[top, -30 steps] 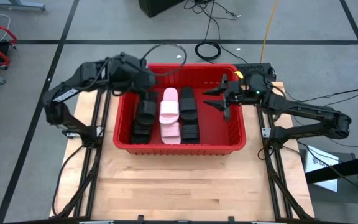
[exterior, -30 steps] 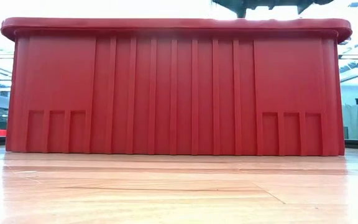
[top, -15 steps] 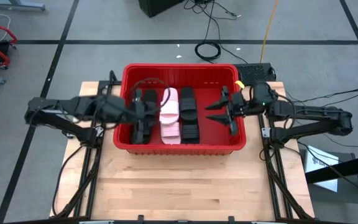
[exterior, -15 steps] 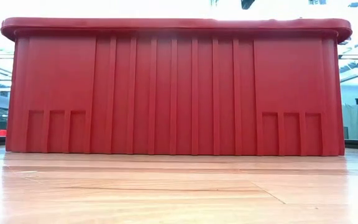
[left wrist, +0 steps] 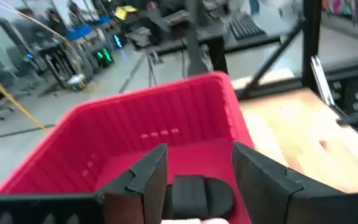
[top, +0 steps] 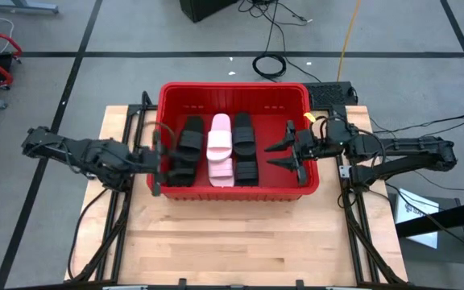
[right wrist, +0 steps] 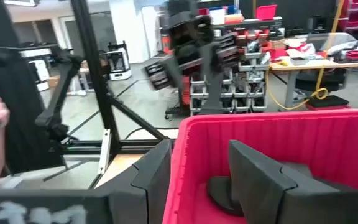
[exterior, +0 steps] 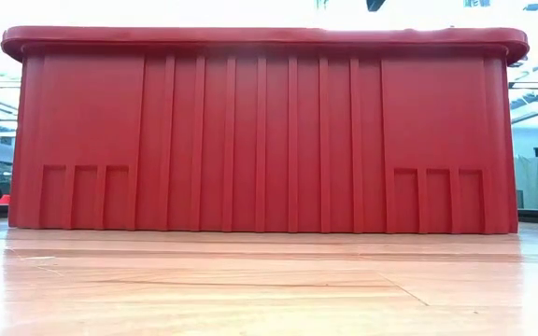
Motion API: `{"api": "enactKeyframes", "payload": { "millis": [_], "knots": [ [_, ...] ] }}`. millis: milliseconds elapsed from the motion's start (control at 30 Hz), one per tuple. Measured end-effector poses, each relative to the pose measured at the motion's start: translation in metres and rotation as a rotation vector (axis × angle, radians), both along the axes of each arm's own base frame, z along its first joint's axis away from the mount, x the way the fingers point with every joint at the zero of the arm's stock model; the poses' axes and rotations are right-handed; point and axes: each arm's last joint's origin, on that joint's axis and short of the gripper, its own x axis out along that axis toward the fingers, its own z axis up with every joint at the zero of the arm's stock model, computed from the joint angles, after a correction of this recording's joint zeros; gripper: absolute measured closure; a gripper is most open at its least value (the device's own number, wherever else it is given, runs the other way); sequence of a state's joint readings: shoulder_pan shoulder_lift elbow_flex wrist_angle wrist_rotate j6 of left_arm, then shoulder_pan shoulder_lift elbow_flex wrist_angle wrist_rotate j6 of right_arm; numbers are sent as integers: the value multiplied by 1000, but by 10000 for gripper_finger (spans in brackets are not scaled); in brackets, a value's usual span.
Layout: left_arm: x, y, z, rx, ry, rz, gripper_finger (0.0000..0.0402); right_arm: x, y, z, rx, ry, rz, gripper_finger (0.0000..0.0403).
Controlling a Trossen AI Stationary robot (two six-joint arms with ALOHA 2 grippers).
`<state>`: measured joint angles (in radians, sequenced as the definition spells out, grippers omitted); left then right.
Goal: Pick and place slides into bin
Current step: Return to Home Position
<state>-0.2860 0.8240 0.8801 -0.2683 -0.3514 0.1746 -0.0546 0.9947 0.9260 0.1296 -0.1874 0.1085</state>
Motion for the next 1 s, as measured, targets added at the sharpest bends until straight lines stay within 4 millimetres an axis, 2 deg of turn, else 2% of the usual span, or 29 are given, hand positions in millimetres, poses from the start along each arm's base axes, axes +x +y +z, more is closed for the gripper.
{"api": "enactKeyframes", "payload": {
  "millis": [133,267,433,667,833,1000],
  "knots": [
    [-24,14,-8,-24,-91,25,222,-2,4,2,-22,-12,16,250],
    [-36,27,-19,-37,-163,45,222,-7,4,4,-20,-18,17,250],
    [-41,40,-29,-38,-166,12,222,-24,1,4,-25,-54,-2,250],
    [-41,51,-27,-19,-182,-35,222,-64,-3,-7,-4,-220,-41,250],
    [-46,54,-23,-40,-226,-66,222,-82,0,-13,14,-345,4,250],
    [-50,56,-32,-47,-265,-75,222,-98,2,-20,36,-422,31,250]
  ]
}}
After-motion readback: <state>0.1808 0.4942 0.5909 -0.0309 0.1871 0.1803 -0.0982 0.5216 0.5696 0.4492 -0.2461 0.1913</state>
